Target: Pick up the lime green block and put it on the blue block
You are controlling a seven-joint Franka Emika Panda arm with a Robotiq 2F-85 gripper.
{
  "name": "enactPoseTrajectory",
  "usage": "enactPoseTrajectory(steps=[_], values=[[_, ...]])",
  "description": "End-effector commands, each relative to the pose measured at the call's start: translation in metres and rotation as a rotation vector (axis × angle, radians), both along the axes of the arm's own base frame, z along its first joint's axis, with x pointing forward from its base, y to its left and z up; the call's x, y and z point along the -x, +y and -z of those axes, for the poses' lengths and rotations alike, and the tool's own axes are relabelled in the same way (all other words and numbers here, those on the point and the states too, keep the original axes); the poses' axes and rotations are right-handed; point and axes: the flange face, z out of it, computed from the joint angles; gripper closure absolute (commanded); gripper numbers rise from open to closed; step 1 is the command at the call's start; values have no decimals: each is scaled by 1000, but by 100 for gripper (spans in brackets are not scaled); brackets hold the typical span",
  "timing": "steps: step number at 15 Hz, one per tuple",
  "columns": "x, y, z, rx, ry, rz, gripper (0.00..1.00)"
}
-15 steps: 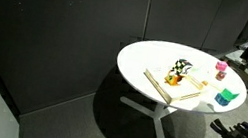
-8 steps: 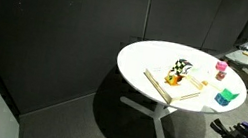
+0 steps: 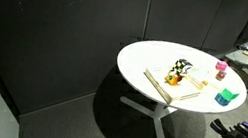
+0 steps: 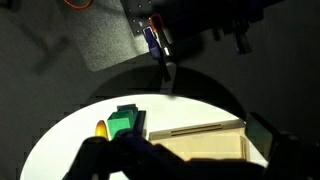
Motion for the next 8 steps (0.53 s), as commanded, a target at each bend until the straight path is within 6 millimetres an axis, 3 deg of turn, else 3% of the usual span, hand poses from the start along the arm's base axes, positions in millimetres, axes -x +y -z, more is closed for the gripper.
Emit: enactPoseTrajectory(steps=[1, 8], values=[[3, 1, -3, -1, 0, -6, 0], [6, 1, -6, -1, -6, -10, 0]])
